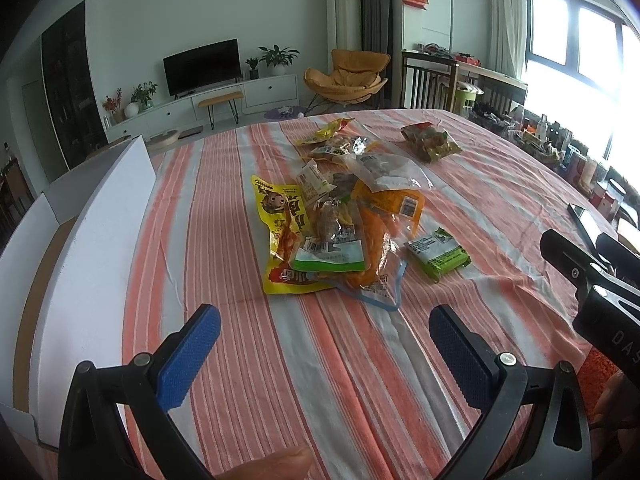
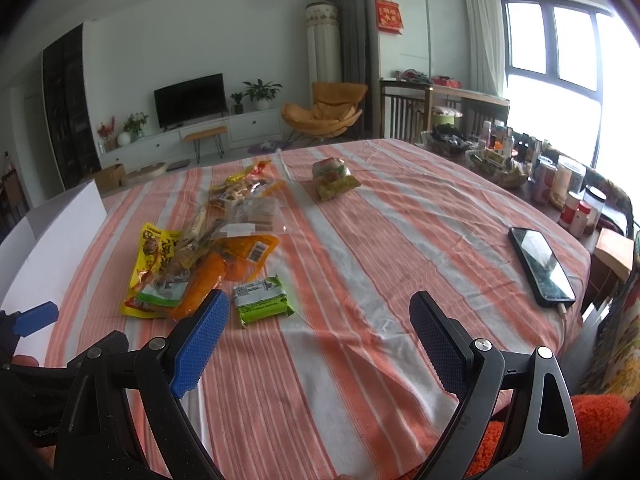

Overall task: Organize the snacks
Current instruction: 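Grasp the yellow snack packet with the left tool while the right tool grasps the green packet, then carry the yellow packet with the left tool while the right tool carries the green packet to the box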

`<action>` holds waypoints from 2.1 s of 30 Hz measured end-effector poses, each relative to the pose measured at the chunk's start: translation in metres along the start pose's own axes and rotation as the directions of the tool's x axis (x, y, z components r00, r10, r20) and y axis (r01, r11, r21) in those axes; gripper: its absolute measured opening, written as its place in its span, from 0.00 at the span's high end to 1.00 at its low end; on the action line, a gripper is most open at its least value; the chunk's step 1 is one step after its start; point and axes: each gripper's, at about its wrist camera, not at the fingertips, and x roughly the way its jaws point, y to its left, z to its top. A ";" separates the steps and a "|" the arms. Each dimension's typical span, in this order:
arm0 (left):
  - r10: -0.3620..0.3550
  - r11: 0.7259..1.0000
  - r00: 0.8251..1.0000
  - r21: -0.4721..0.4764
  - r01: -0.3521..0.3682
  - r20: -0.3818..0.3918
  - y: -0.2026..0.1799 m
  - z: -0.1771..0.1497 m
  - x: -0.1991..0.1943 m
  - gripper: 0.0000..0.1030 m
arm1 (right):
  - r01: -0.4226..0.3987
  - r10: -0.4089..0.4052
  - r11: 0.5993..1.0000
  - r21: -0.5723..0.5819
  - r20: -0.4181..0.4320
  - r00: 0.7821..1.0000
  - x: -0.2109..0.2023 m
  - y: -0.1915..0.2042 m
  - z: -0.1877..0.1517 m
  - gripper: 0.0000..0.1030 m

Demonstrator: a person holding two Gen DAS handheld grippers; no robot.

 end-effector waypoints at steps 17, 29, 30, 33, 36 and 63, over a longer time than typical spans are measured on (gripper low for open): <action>-0.058 0.996 0.959 -0.082 0.036 -0.279 0.021 -0.021 0.077 0.00 | -0.051 0.086 0.975 0.216 -0.157 0.984 0.025 -0.030 -0.010 0.09; -0.017 1.000 0.967 -0.027 0.011 -0.255 0.023 -0.024 0.082 0.00 | -0.044 0.131 0.957 0.287 -0.292 0.947 0.043 -0.030 -0.022 0.09; -0.016 0.999 0.970 -0.031 0.009 -0.242 0.024 -0.025 0.081 0.00 | -0.046 0.132 0.959 0.278 -0.299 0.945 0.043 -0.027 -0.022 0.09; -0.010 0.999 0.978 -0.034 0.003 -0.206 0.023 -0.028 0.077 0.00 | -0.051 0.135 0.963 0.266 -0.308 0.942 0.043 -0.023 -0.024 0.09; -0.005 0.999 0.960 -0.044 -0.007 -0.279 0.030 -0.020 0.080 0.00 | -0.054 0.141 0.961 0.270 -0.312 0.939 0.042 -0.023 -0.023 0.09; 0.023 0.996 0.950 -0.080 -0.050 -0.311 0.117 0.061 0.148 0.29 | -0.091 0.187 0.953 0.287 -0.325 0.927 0.055 -0.029 -0.020 0.09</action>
